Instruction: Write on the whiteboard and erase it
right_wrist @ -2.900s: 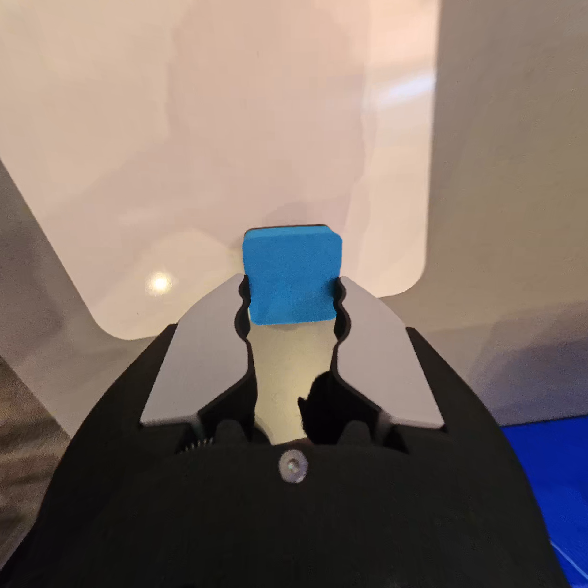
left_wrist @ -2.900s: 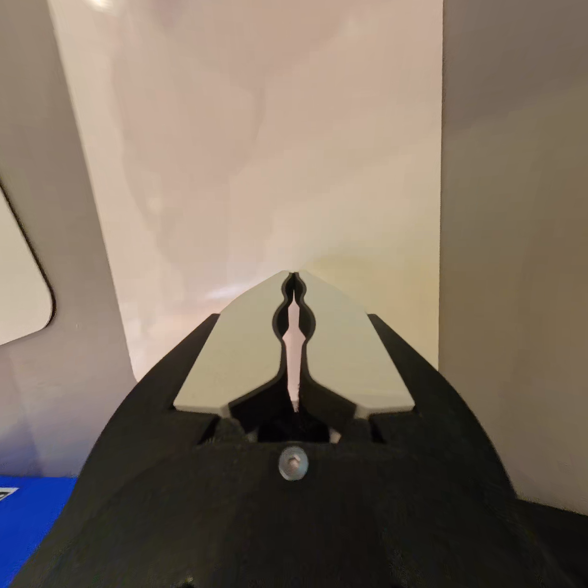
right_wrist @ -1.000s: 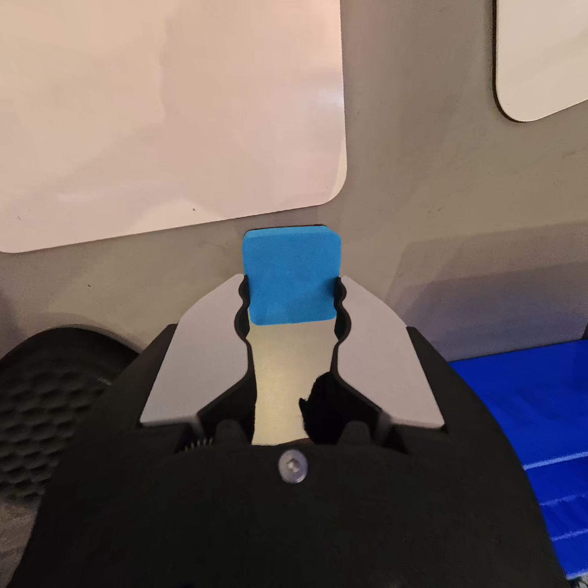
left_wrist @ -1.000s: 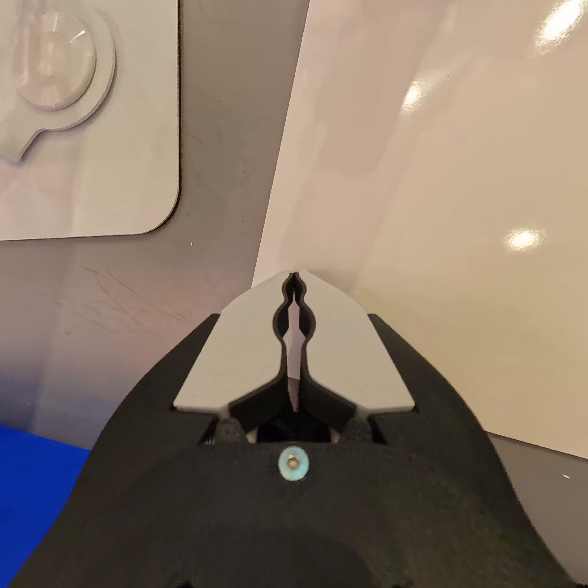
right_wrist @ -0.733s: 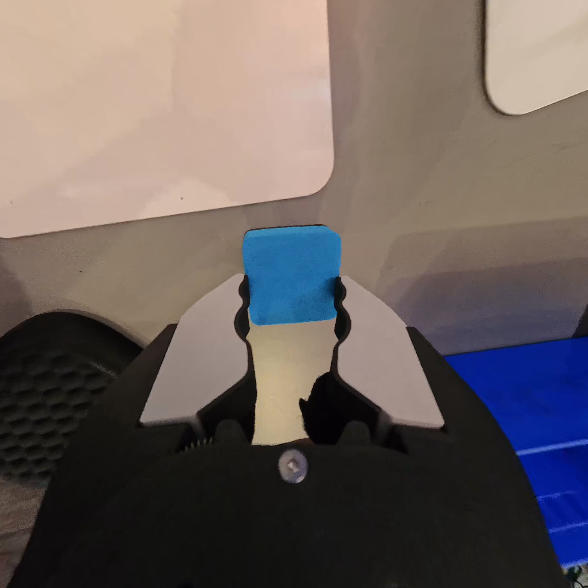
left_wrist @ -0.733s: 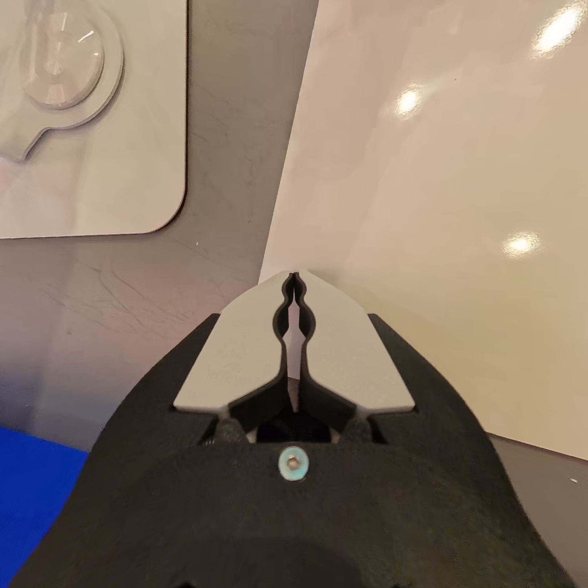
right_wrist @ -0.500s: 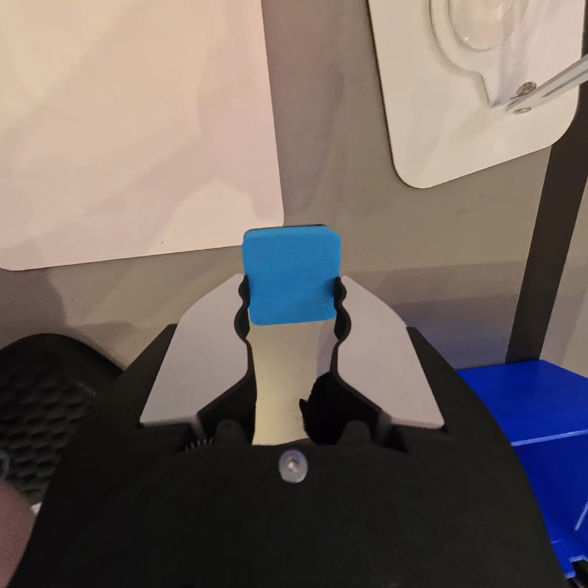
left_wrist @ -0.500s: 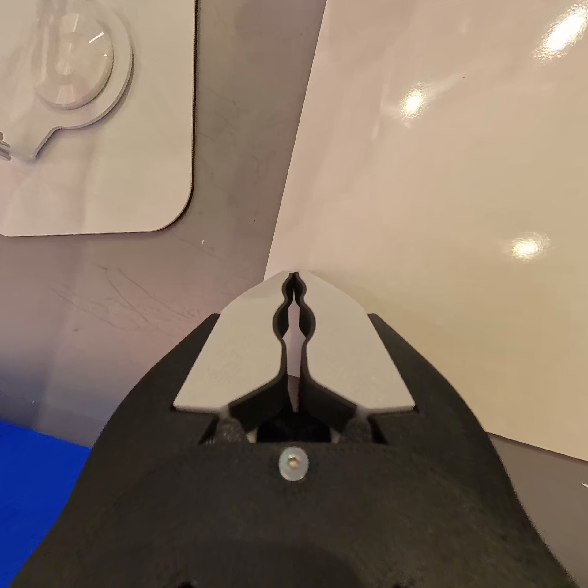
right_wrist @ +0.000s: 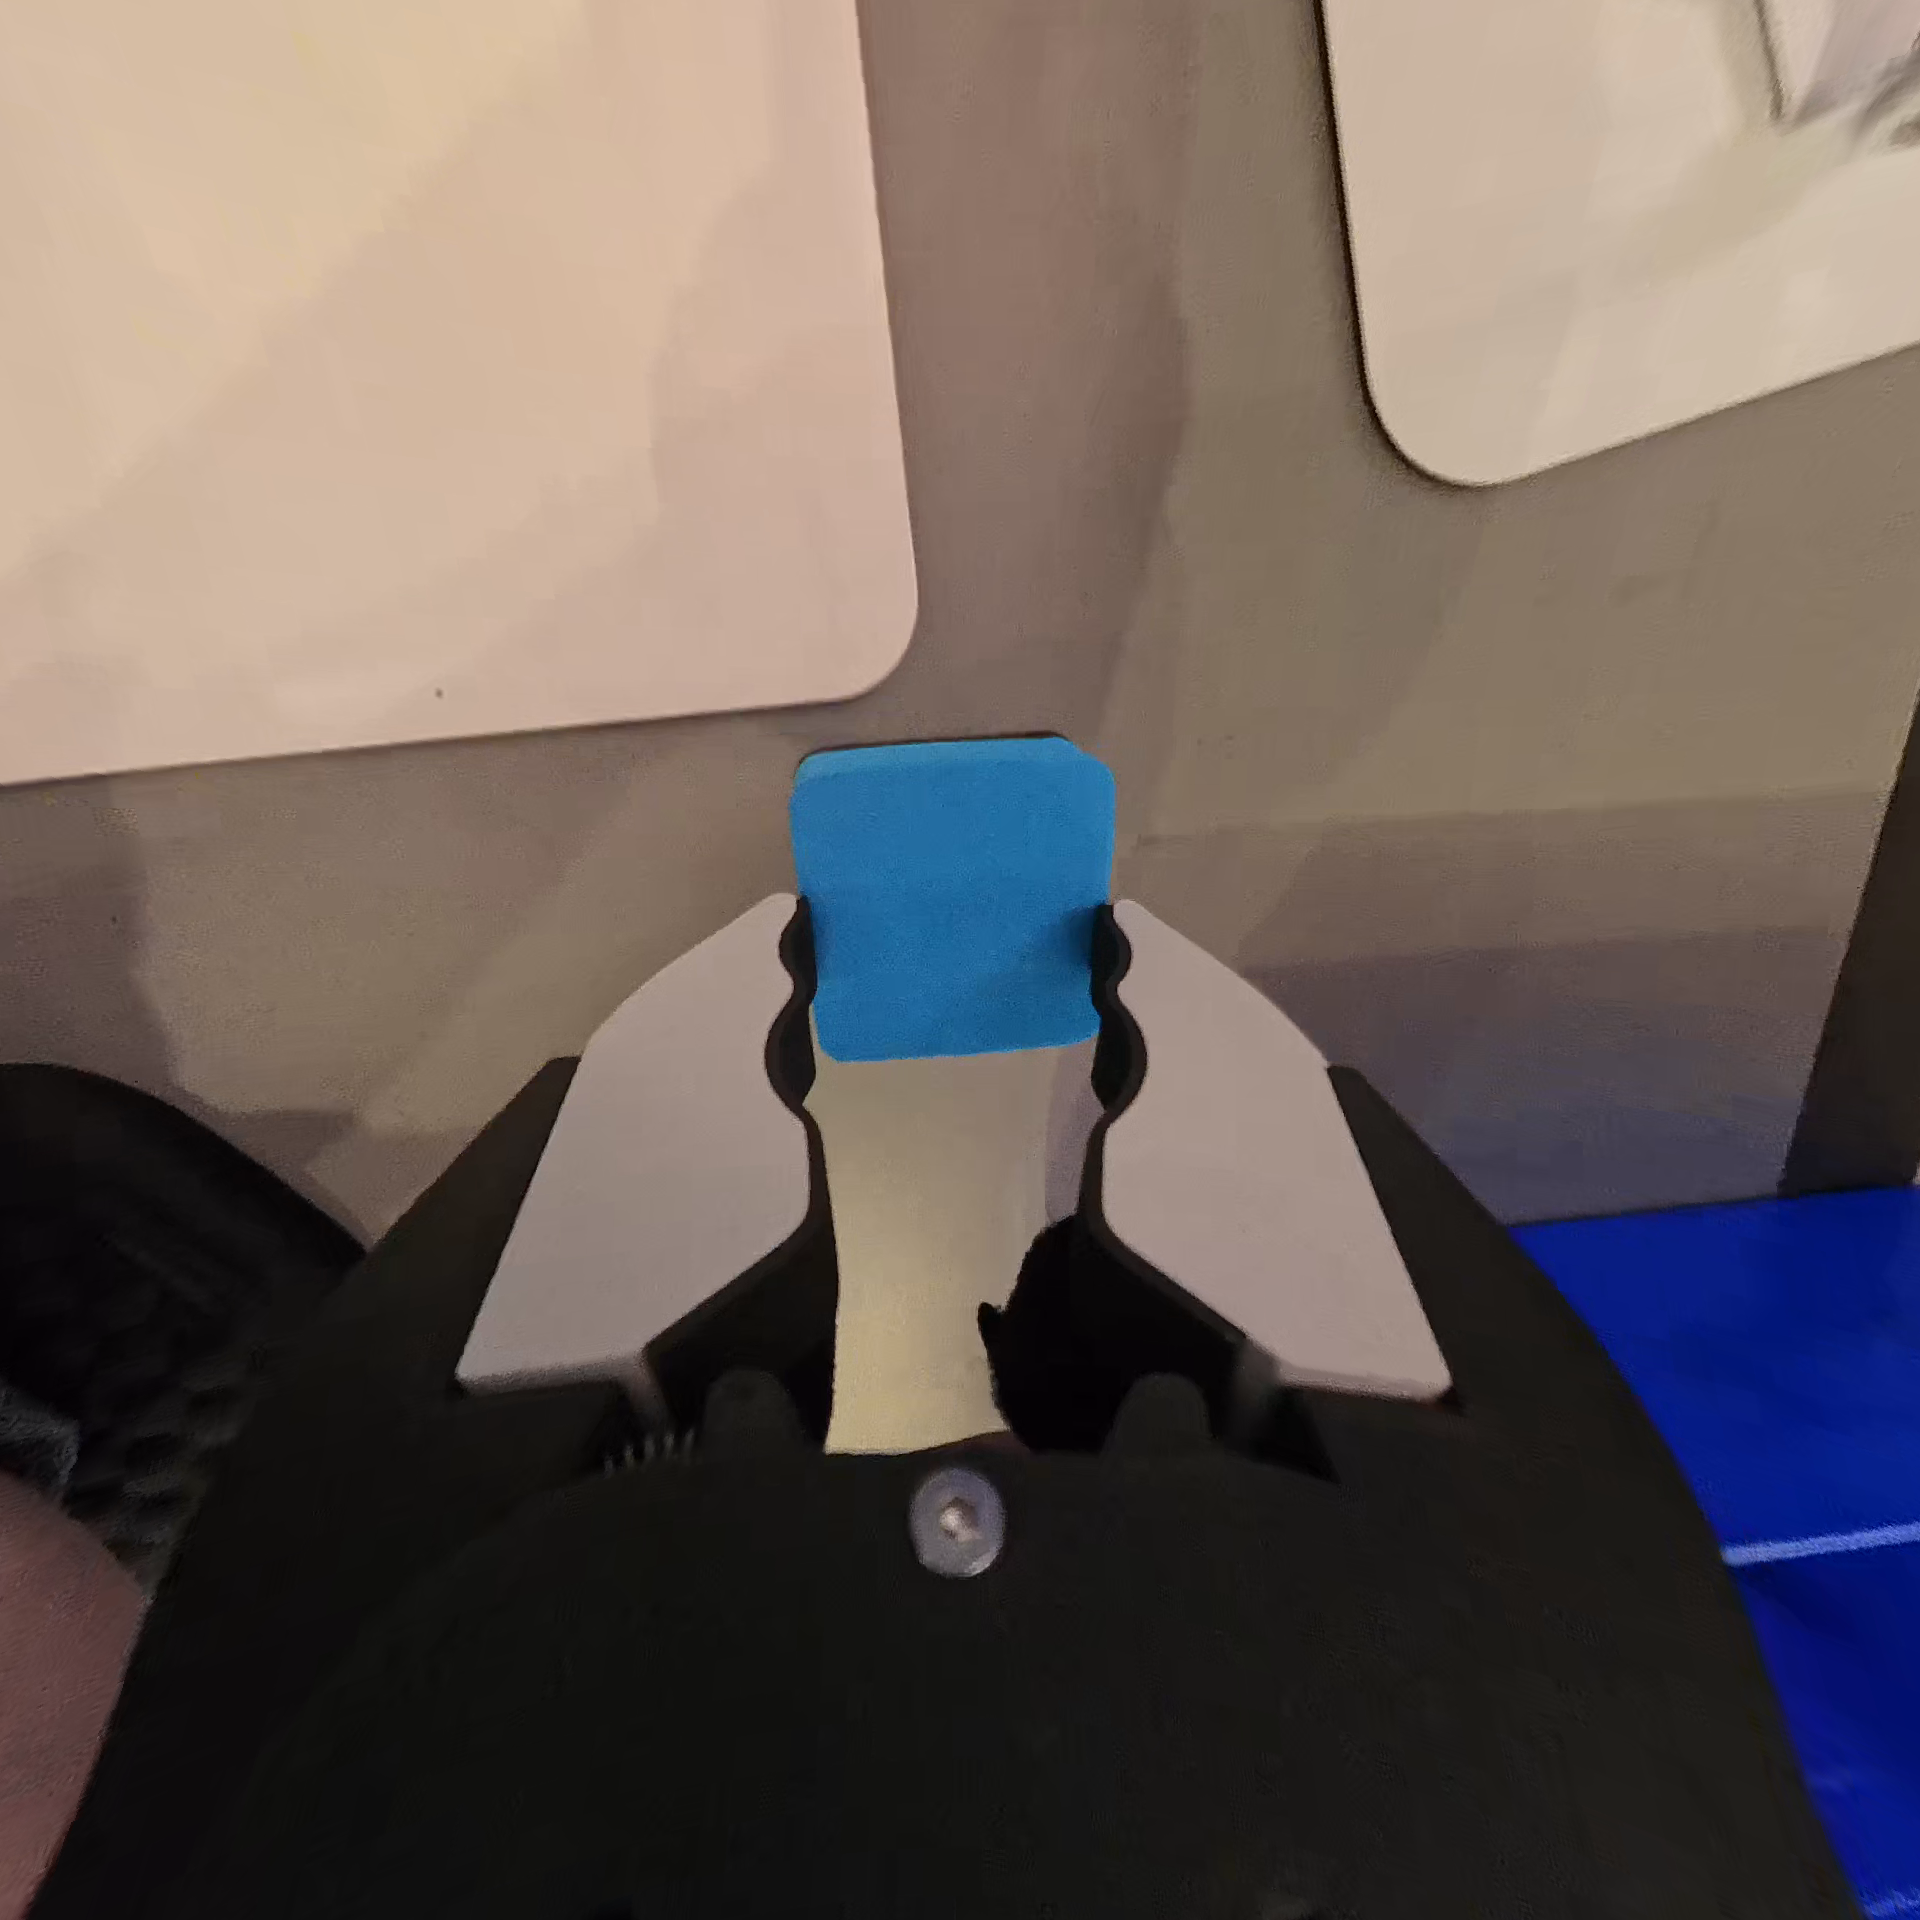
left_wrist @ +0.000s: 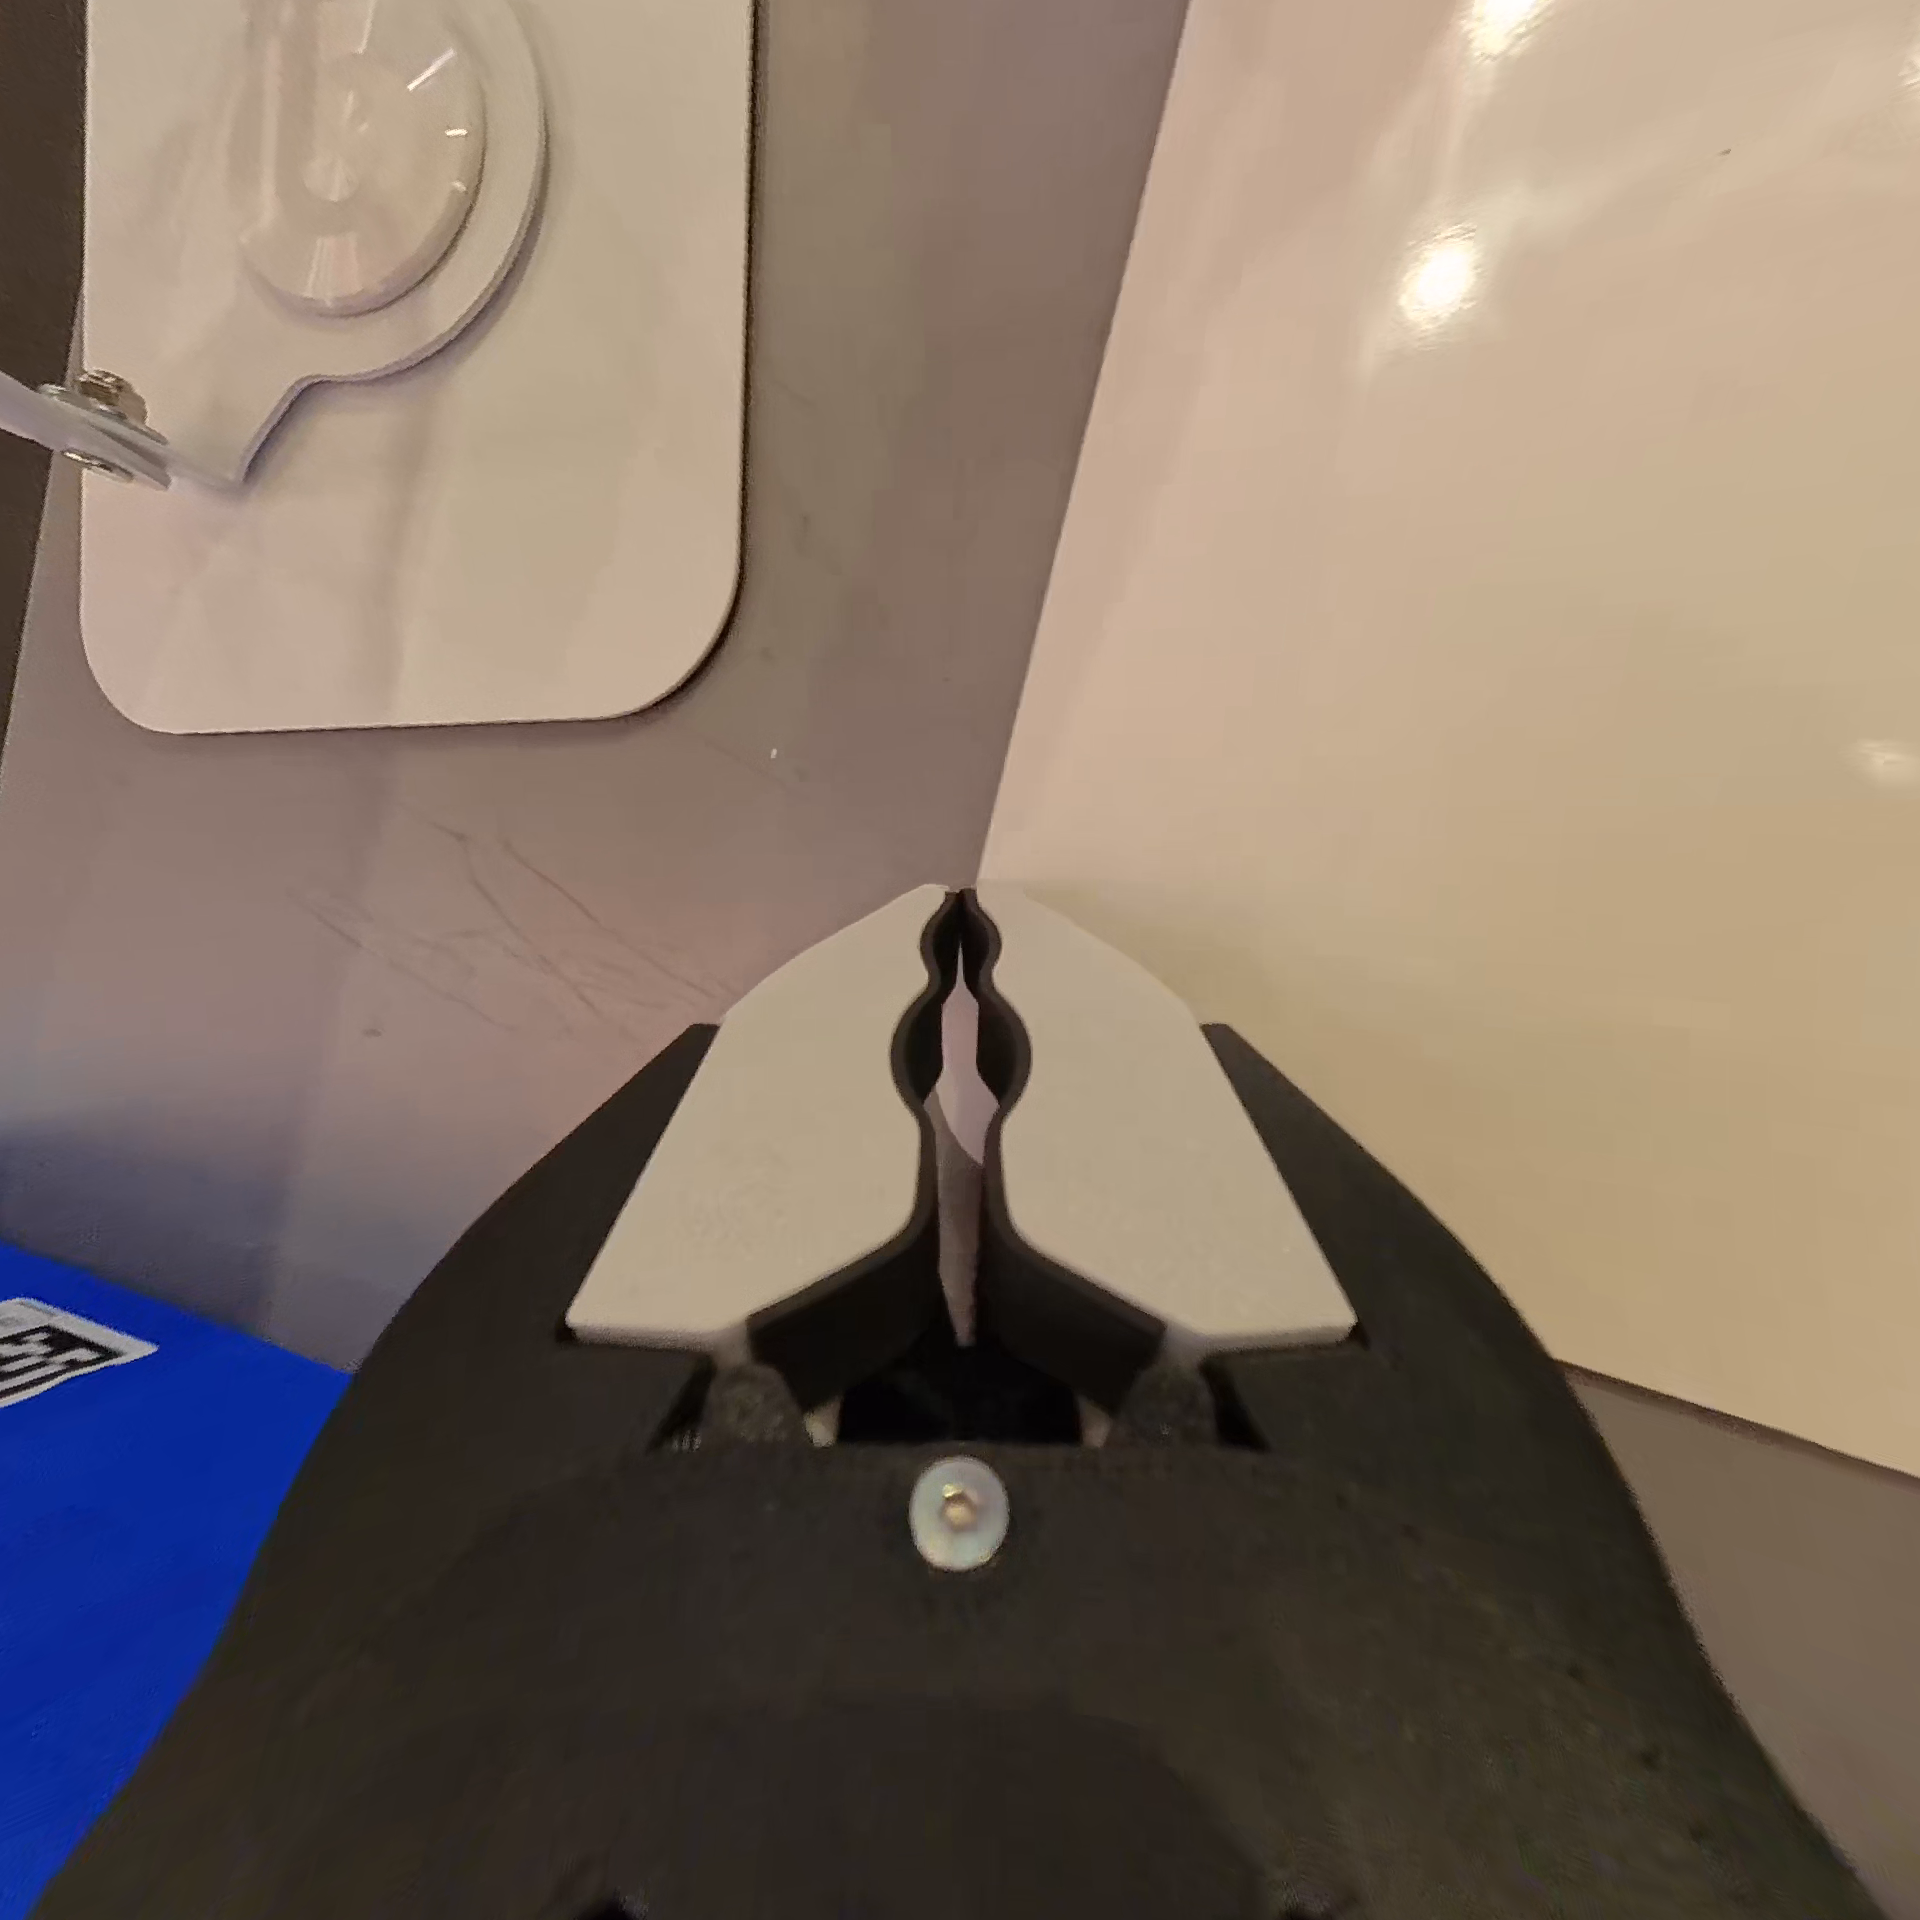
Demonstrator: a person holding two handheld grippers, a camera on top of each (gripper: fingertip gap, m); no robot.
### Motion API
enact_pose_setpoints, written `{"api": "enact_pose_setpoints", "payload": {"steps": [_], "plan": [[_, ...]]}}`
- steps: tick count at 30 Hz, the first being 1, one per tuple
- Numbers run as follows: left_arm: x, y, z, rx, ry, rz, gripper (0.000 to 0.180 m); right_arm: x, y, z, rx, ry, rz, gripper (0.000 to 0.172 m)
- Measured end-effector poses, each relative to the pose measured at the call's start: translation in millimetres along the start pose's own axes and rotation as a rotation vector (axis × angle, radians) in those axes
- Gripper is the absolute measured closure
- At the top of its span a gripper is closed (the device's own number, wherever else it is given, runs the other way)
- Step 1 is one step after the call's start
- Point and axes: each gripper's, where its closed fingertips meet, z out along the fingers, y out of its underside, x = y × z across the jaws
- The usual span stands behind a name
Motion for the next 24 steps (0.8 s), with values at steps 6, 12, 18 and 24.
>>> {"api": "enact_pose_setpoints", "payload": {"steps": [6, 12, 18, 24], "plan": [[-6.1, -0.2, 3.4, -0.02, -0.038, 0.019, 0.18, -8.9, 24.7, 15.3, -0.099, -0.072, 0.049, 0.119], [-6.8, 2.4, 1.7, -0.038, -0.061, 0.034, 0.18, -27.6, 17.0, 26.2, -0.139, -0.137, 0.006, 0.119], [-13.0, -5.2, -7.6, 0.016, -0.087, 0.008, 0.18, -35.4, 16.5, 33.5, -0.159, -0.183, 0.016, 0.115], [-52.4, -16.8, -62.9, 0.123, -0.239, -0.085, 0.171, -34.4, 6.3, 24.2, -0.079, -0.177, 0.019, 0.103]]}}
